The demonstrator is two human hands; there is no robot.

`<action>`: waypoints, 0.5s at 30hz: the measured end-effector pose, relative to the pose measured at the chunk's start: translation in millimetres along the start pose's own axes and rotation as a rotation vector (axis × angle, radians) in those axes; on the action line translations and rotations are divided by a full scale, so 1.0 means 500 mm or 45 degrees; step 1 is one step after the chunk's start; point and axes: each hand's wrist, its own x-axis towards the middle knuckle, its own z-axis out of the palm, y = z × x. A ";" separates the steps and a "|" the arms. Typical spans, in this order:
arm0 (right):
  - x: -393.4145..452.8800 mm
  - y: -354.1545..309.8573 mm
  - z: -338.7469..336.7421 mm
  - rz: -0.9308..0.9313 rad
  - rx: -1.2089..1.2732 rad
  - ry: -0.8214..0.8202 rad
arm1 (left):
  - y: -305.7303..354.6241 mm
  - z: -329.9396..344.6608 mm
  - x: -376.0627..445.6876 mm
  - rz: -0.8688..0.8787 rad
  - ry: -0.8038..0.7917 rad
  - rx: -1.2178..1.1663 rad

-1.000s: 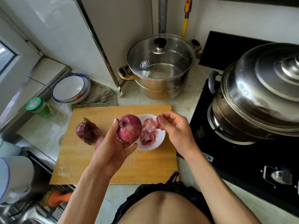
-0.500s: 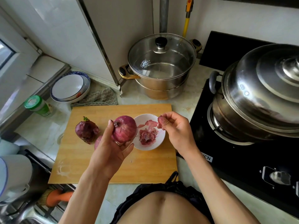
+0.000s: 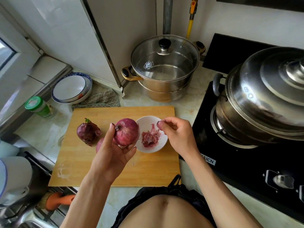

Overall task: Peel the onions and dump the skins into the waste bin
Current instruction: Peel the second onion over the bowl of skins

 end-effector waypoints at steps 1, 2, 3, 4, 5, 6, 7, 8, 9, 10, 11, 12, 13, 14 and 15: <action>-0.001 0.002 0.004 -0.038 -0.086 -0.017 | -0.001 0.001 -0.001 -0.005 -0.010 -0.001; -0.003 0.005 0.009 -0.078 -0.165 -0.029 | -0.003 0.002 -0.002 -0.010 -0.018 -0.003; -0.004 0.007 0.012 -0.110 -0.226 -0.039 | -0.004 0.004 -0.003 -0.016 -0.024 -0.006; -0.004 0.008 0.015 -0.134 -0.280 -0.042 | -0.006 0.005 -0.003 -0.024 -0.028 -0.011; -0.003 0.008 0.018 -0.154 -0.328 -0.038 | -0.007 0.006 -0.004 -0.035 -0.030 -0.017; -0.001 0.008 0.020 -0.165 -0.374 -0.029 | -0.008 0.006 -0.004 -0.052 -0.034 -0.026; 0.000 0.008 0.023 -0.166 -0.408 -0.022 | -0.008 0.005 -0.005 -0.073 -0.038 -0.041; 0.001 0.007 0.024 -0.156 -0.425 -0.017 | -0.009 0.005 -0.005 -0.095 -0.041 -0.059; 0.001 0.008 0.025 -0.138 -0.428 -0.015 | -0.009 0.005 -0.005 -0.115 -0.043 -0.076; 0.001 0.009 0.026 -0.117 -0.424 -0.016 | -0.009 0.006 -0.004 -0.129 -0.043 -0.088; 0.001 0.009 0.026 -0.098 -0.415 -0.021 | -0.009 0.006 -0.004 -0.137 -0.043 -0.094; 0.001 0.010 0.026 -0.085 -0.407 -0.028 | -0.008 0.008 -0.003 -0.143 -0.043 -0.097; 0.001 0.011 0.026 -0.079 -0.404 -0.033 | -0.008 0.009 -0.003 -0.146 -0.043 -0.098; 0.001 0.011 0.027 -0.084 -0.413 -0.033 | -0.008 0.010 -0.002 -0.149 -0.044 -0.099; 0.001 0.012 0.028 -0.099 -0.430 -0.029 | -0.008 0.012 -0.002 -0.152 -0.044 -0.100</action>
